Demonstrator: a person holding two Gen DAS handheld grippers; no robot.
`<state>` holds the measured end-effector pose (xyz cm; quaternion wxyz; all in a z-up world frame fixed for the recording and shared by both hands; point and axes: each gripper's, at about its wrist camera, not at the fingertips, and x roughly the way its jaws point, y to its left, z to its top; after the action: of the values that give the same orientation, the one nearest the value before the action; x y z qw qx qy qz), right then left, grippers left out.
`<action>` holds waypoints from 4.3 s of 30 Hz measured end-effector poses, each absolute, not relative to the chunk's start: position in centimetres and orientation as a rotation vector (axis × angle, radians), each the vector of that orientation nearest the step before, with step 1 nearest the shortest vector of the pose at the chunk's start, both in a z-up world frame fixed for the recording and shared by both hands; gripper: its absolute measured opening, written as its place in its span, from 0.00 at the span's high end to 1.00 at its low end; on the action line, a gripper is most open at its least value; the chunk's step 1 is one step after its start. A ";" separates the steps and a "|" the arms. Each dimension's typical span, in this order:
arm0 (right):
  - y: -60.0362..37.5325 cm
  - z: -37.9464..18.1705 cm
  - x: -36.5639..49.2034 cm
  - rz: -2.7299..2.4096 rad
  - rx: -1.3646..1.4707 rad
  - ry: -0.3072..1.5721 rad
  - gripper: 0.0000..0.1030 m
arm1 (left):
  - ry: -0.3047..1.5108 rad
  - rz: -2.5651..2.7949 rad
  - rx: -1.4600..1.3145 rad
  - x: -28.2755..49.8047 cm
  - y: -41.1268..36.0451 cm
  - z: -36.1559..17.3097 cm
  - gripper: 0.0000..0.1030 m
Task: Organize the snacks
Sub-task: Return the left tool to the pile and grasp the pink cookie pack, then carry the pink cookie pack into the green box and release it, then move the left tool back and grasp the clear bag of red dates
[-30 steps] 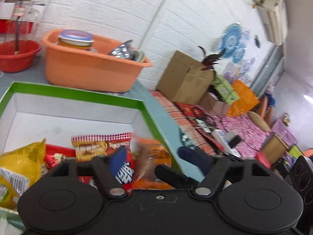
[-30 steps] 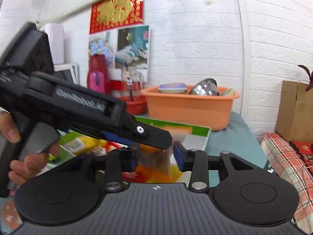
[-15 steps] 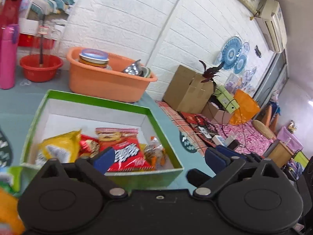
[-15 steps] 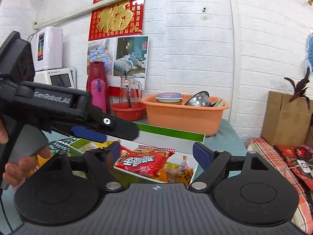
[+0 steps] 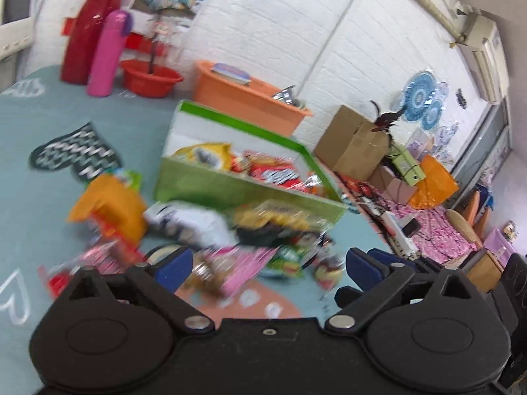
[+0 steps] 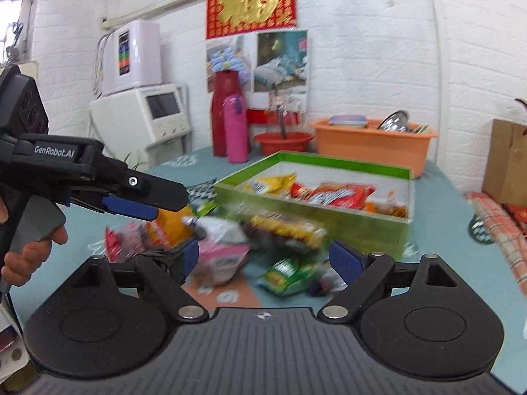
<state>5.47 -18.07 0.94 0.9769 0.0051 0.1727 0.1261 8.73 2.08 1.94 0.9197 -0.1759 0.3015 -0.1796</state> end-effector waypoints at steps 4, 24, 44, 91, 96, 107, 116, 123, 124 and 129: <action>-15.8 -0.4 6.2 0.312 -0.021 0.396 0.00 | 0.628 -0.346 -0.383 7.2 3.9 0.9 0.00; -11.3 -2.8 9.2 0.438 -0.249 0.432 0.00 | 0.661 -0.399 -0.492 10.6 4.7 -1.3 0.00; -11.8 -4.0 8.1 0.436 -0.136 0.570 0.00 | 0.781 -0.508 -0.489 11.3 2.9 -4.7 0.49; -15.5 4.2 25.0 0.262 -0.181 0.480 0.00 | 0.585 -0.402 -0.390 28.0 5.0 3.6 0.00; -15.1 5.6 21.8 0.262 -0.181 0.444 0.00 | 0.566 -0.398 -0.375 24.5 5.2 5.4 0.00; -13.6 6.3 11.6 0.378 -0.105 0.358 0.00 | 0.572 -0.353 -0.336 13.8 7.9 6.0 0.00; -11.6 3.3 9.3 0.462 -0.015 0.456 0.00 | 0.680 -0.272 -0.344 11.1 10.4 0.9 0.00; -11.9 2.8 8.1 0.470 0.054 0.489 0.00 | 0.800 -0.335 -0.387 12.5 10.3 -2.2 0.58; -12.2 3.0 7.9 0.473 0.050 0.477 0.00 | 0.818 -0.376 -0.419 12.6 9.9 -2.5 0.58; -12.9 2.1 7.6 0.441 0.043 0.481 0.00 | 0.821 -0.468 -0.421 12.7 6.9 -2.7 0.44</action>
<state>7.63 -12.92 2.11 0.9470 0.0210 0.2363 0.2168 12.65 6.93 -2.71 0.8693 -0.2012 0.3922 -0.2236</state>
